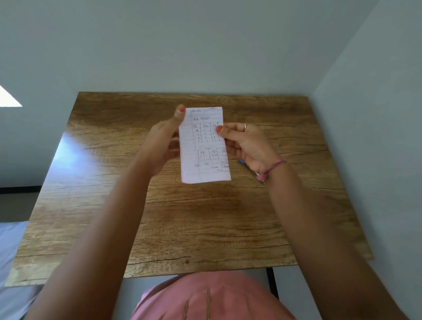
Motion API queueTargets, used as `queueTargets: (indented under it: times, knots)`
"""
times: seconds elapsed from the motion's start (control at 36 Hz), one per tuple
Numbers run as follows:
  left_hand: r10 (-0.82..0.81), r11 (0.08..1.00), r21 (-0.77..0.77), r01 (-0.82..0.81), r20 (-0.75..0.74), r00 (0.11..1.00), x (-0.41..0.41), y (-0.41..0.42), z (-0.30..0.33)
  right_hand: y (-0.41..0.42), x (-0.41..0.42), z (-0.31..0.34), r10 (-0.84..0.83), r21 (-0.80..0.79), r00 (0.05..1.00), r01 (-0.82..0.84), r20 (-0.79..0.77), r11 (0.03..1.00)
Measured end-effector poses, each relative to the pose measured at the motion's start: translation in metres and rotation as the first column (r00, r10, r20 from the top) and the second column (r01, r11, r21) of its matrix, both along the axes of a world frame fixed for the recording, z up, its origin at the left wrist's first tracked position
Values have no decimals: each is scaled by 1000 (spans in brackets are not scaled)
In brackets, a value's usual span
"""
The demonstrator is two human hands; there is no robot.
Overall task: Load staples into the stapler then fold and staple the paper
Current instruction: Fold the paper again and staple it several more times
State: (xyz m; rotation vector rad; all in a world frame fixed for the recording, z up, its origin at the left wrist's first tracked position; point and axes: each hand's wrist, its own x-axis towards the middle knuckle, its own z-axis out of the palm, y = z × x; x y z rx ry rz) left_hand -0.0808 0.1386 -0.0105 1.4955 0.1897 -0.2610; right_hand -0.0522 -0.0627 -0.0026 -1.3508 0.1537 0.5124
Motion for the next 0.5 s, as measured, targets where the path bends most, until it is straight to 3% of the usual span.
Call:
queueTargets:
  times: [0.08,0.19,0.39,0.5]
  knots:
    - [-97,992,-89,86,-121,988,-14,-7,-11,2,-2,-3,-80,22,997,80,4,997]
    - [-88,990,-116,75,-106,991,-25,-15,-22,3,-5,-7,-82,-7,996,82,30,997]
    - [-115,992,39,120,-107,988,-26,-6,-28,-12,2,-3,-93,-66,995,96,48,993]
    - [-105,990,82,119,-156,982,-28,-3,-32,-25,7,-2,-170,-3,984,170,50,985]
